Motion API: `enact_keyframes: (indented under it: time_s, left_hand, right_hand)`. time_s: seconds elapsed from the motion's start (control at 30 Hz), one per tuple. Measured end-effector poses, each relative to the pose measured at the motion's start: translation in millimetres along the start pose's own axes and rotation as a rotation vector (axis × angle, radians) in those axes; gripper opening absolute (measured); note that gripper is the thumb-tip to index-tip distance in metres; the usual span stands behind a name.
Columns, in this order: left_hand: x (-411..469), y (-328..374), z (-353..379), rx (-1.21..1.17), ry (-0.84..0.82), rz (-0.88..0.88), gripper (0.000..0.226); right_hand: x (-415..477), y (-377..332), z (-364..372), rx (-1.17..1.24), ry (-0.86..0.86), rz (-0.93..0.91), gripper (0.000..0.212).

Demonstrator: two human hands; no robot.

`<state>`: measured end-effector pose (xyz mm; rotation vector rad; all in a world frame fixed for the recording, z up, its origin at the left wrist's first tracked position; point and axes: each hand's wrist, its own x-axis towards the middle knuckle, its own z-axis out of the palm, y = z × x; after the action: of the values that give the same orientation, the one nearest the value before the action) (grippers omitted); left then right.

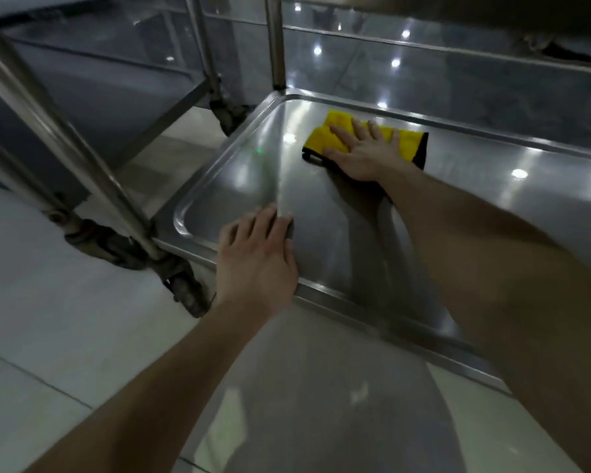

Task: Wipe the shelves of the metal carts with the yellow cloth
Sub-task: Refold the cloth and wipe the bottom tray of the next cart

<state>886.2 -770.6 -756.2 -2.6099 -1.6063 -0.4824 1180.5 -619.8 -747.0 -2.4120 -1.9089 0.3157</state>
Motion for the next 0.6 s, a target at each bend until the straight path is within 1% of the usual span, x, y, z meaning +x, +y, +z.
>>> enact_keyframes:
  time_s: [0.13,0.2,0.27,0.4,0.47,0.53,0.57,0.6]
  left_hand:
    - [0,4,-2,0.007,-0.022,-0.008,0.058]
    - [0,3,-2,-0.006,-0.025,-0.012,0.062]
    - [-2,3,0,-0.02,-0.009,-0.03,0.063]
    - [-12,9,-3,-0.071,0.039,-0.134,0.052]
    - [-17,17,-9,-0.142,0.067,-0.133,0.042]
    - [-27,17,-19,-0.311,0.159,-0.125,0.038]
    - [-33,9,-26,-0.412,0.237,-0.167,0.034]
    - [-38,-4,-33,-0.496,0.336,-0.252,0.032]
  right_hand:
    - [-2,-32,3,-0.033,-0.016,-0.083,0.082]
    - [-25,-46,5,-0.04,-0.021,-0.149,0.078]
    - [-66,-54,13,-0.054,-0.006,-0.21,0.077]
    - [-163,-58,33,-0.075,0.028,-0.29,0.075]
    - [-191,-54,36,-0.082,0.031,-0.3,0.073]
    - [-203,-50,33,-0.077,0.026,-0.293,0.069]
    - [-206,-49,32,-0.079,0.022,-0.295,0.068]
    - [-208,-47,32,-0.083,0.02,-0.302,0.069]
